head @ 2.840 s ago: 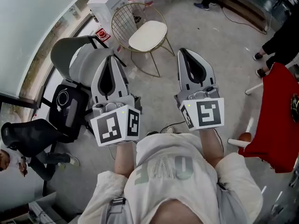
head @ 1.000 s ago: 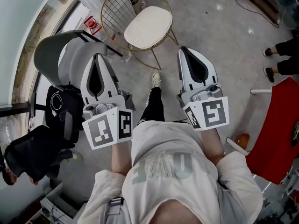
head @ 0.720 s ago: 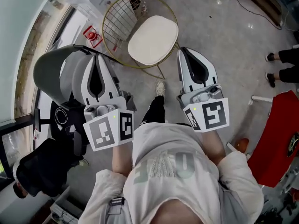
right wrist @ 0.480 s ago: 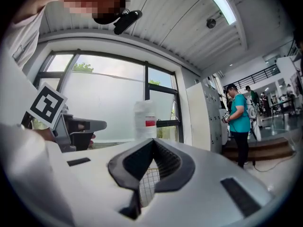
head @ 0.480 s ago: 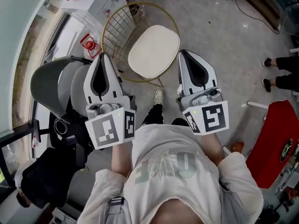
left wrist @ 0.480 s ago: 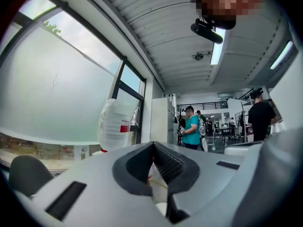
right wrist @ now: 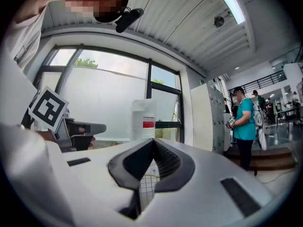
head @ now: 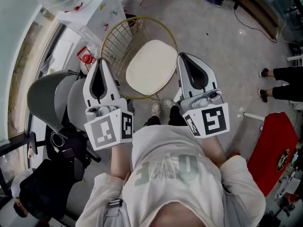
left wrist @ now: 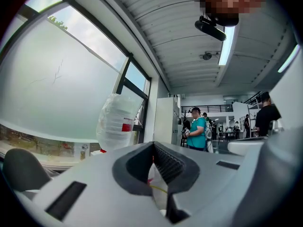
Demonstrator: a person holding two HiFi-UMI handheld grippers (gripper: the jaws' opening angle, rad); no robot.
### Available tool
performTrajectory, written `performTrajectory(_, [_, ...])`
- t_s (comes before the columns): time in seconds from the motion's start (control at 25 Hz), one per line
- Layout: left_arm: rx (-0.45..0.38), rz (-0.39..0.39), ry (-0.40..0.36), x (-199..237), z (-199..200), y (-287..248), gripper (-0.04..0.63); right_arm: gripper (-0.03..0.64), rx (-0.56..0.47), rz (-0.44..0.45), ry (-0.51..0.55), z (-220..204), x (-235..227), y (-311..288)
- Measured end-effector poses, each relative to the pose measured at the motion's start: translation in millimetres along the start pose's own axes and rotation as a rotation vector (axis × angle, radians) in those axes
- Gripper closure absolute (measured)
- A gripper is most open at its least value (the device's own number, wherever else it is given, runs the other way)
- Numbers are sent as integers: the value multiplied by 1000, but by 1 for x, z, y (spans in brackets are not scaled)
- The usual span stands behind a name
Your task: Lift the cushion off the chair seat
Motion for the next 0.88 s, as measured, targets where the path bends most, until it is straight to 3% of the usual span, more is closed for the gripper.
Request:
performTrajectory(0.2, [-23,85,-15,2,13,-11,583,603,-41,92,-2,14,-7,-23])
performTrajectory(0.36, [-20,107,-24,-6,21,-19,583,603,-59,168,5,27,-10,-39])
performTrajectory(0.56, [-44,154,-34,-12,34,-26,583,603,-94,210,5,42,-16,-60])
performTrajectory(0.88, [-46,228,-34,-2,35,-29,583,603,-65,247,-36,32,-22,-82])
Point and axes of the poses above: the fingertips, and each gripper's own axes: y backward along the fingers, x to its left, z out of its top, the point moved 1 cm from there along y, backward along the fingers, and after that the axes turned 12 degrees about -y, right-handed, at the moved point
